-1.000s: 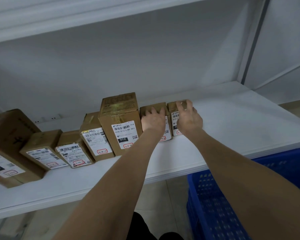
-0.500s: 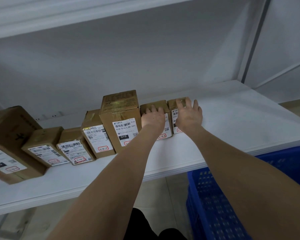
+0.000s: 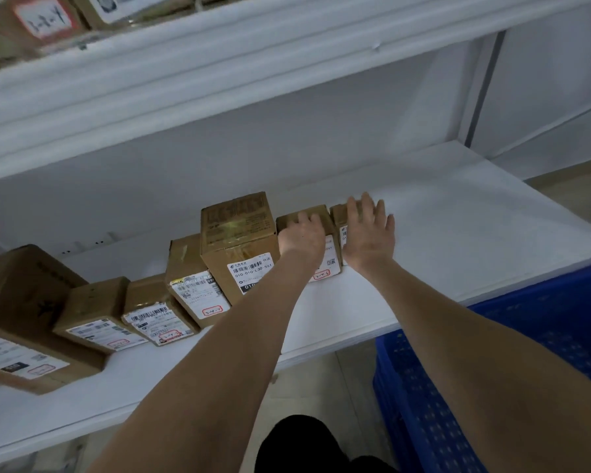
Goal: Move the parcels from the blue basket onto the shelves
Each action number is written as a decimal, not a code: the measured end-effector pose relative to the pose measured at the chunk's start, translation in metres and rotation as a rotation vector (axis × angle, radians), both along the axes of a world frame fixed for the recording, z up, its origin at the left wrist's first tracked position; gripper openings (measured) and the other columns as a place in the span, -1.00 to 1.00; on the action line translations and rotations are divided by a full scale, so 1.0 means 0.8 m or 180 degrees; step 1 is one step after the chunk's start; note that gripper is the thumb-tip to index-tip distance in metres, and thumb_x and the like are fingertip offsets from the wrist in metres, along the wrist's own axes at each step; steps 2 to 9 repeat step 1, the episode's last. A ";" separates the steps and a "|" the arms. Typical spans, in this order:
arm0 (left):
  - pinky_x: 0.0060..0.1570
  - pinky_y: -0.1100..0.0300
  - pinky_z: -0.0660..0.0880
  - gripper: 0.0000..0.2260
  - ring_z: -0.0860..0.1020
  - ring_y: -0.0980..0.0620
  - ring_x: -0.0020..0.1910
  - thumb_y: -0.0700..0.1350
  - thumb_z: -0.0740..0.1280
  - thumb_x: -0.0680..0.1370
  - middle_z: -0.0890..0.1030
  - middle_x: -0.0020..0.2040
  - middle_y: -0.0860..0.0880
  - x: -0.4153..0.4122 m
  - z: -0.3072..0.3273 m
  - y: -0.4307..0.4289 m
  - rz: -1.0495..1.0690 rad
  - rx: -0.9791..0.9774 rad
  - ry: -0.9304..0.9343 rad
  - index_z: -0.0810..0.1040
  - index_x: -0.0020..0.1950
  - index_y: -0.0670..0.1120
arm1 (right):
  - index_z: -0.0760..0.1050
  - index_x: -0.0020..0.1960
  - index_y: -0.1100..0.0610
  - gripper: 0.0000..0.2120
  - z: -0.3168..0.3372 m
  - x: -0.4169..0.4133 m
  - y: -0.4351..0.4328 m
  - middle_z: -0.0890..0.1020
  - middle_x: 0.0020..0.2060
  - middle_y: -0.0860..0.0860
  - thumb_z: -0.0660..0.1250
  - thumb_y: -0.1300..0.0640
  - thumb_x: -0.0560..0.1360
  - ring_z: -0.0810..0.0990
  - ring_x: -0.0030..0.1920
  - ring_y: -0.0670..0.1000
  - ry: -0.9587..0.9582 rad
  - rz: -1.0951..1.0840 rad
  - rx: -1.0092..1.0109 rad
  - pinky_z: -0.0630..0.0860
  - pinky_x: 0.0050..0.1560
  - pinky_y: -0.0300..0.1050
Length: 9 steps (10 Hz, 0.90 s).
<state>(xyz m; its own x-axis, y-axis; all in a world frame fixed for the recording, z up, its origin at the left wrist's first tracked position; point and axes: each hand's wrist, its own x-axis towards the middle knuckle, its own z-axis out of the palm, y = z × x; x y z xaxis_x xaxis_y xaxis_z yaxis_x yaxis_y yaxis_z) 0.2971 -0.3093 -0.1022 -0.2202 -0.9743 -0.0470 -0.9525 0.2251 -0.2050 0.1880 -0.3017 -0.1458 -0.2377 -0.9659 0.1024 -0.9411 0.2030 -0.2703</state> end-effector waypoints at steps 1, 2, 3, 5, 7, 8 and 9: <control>-0.17 0.07 0.44 -0.53 0.44 -0.13 0.24 -0.27 0.31 0.51 0.35 0.31 -0.16 0.003 0.022 0.011 -0.0109 0.0004 0.0159 0.25 0.39 -0.19 | -0.17 0.57 0.06 -0.21 0.024 -0.001 0.015 -0.16 0.56 0.11 0.27 0.01 0.55 -0.18 0.54 0.25 -0.0045 -0.0037 0.0162 -0.09 0.51 0.19; -0.17 0.07 0.44 -0.53 0.44 -0.13 0.24 -0.27 0.31 0.51 0.35 0.31 -0.16 0.003 0.022 0.011 -0.0109 0.0004 0.0159 0.25 0.39 -0.19 | -0.17 0.57 0.06 -0.21 0.024 -0.001 0.015 -0.16 0.56 0.11 0.27 0.01 0.55 -0.18 0.54 0.25 -0.0045 -0.0037 0.0162 -0.09 0.51 0.19; -0.17 0.07 0.44 -0.53 0.44 -0.13 0.24 -0.27 0.31 0.51 0.35 0.31 -0.16 0.003 0.022 0.011 -0.0109 0.0004 0.0159 0.25 0.39 -0.19 | -0.17 0.57 0.06 -0.21 0.024 -0.001 0.015 -0.16 0.56 0.11 0.27 0.01 0.55 -0.18 0.54 0.25 -0.0045 -0.0037 0.0162 -0.09 0.51 0.19; -0.17 0.07 0.44 -0.53 0.44 -0.13 0.24 -0.27 0.31 0.51 0.35 0.31 -0.16 0.003 0.022 0.011 -0.0109 0.0004 0.0159 0.25 0.39 -0.19 | -0.17 0.57 0.06 -0.21 0.024 -0.001 0.015 -0.16 0.56 0.11 0.27 0.01 0.55 -0.18 0.54 0.25 -0.0045 -0.0037 0.0162 -0.09 0.51 0.19; -0.17 0.07 0.44 -0.53 0.44 -0.13 0.24 -0.27 0.31 0.51 0.35 0.31 -0.16 0.003 0.022 0.011 -0.0109 0.0004 0.0159 0.25 0.39 -0.19 | -0.17 0.57 0.06 -0.21 0.024 -0.001 0.015 -0.16 0.56 0.11 0.27 0.01 0.55 -0.18 0.54 0.25 -0.0045 -0.0037 0.0162 -0.09 0.51 0.19; -0.17 0.07 0.44 -0.53 0.44 -0.13 0.24 -0.27 0.31 0.51 0.35 0.31 -0.16 0.003 0.022 0.011 -0.0109 0.0004 0.0159 0.25 0.39 -0.19 | -0.17 0.57 0.06 -0.21 0.024 -0.001 0.015 -0.16 0.56 0.11 0.27 0.01 0.55 -0.18 0.54 0.25 -0.0045 -0.0037 0.0162 -0.09 0.51 0.19; -0.17 0.07 0.44 -0.53 0.44 -0.13 0.24 -0.27 0.31 0.51 0.35 0.31 -0.16 0.003 0.022 0.011 -0.0109 0.0004 0.0159 0.25 0.39 -0.19 | -0.17 0.57 0.06 -0.21 0.024 -0.001 0.015 -0.16 0.56 0.11 0.27 0.01 0.55 -0.18 0.54 0.25 -0.0045 -0.0037 0.0162 -0.09 0.51 0.19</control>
